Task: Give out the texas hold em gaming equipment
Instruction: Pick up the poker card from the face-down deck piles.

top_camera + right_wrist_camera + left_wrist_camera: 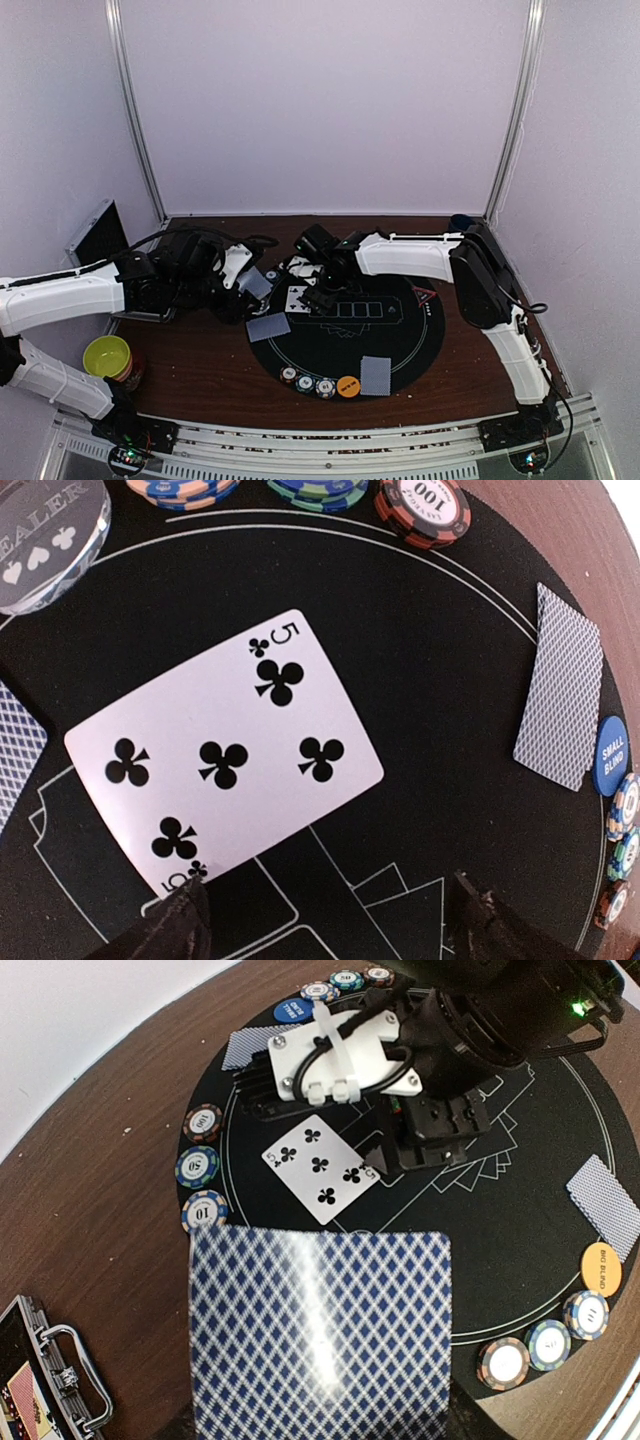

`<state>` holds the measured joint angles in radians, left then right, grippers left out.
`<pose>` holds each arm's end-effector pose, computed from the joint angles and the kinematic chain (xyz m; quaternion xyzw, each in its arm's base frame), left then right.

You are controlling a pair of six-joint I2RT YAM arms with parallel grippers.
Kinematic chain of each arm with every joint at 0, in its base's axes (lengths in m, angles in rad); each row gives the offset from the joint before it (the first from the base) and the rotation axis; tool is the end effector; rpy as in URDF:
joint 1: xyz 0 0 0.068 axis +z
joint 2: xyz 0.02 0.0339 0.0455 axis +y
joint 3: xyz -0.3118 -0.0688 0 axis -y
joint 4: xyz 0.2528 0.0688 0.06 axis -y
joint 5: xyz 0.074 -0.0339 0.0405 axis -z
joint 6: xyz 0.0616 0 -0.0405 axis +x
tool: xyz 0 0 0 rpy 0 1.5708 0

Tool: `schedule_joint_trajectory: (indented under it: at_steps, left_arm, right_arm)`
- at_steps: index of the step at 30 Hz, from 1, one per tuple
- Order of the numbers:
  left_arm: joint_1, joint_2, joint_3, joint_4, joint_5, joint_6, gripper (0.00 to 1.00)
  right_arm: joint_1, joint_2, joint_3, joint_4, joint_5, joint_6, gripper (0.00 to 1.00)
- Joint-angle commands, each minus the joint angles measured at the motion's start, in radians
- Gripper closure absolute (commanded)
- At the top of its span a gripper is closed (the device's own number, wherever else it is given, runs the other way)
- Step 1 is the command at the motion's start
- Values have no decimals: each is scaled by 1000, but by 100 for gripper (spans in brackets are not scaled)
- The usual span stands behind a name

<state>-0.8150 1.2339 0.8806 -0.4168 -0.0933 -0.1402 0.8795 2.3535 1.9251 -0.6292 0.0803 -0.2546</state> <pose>0.1907 -0.1940 0.2824 0.2874 0.8741 -0.1408 0.3655 0.3616 0.4292 0.1662 -0.5105 0.8207 0.0410 0.2532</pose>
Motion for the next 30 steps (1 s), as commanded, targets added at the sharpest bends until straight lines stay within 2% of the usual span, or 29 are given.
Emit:
schedule_joint_trajectory:
  at_steps: [1, 4, 9, 14, 18, 25, 30]
  left_arm:
    - [7, -25, -7, 50, -6, 12, 41]
    - [7, -27, -6, 49, -6, 14, 41]
    - [7, -33, -6, 51, -6, 15, 42]
    - [7, -35, -6, 53, -8, 17, 42]
    - [7, -35, -6, 52, -13, 19, 42]
    - [7, -42, -6, 61, 7, 28, 42]
    - [7, -61, -14, 79, 40, 42, 42]
  right_arm:
    - [-12, -117, 7, -46, 39, 13, 13]
    - [-41, -198, 0, -55, 19, 25, 1]
    - [-115, -310, 27, -92, -150, 62, 0]
    - [-149, -373, 12, -113, -459, 88, 0]
    - [-146, -419, -100, -1, -762, 152, 0]
    - [-128, -448, -242, 265, -897, 333, 4]
    - [-107, -398, -242, 300, -959, 386, 8]
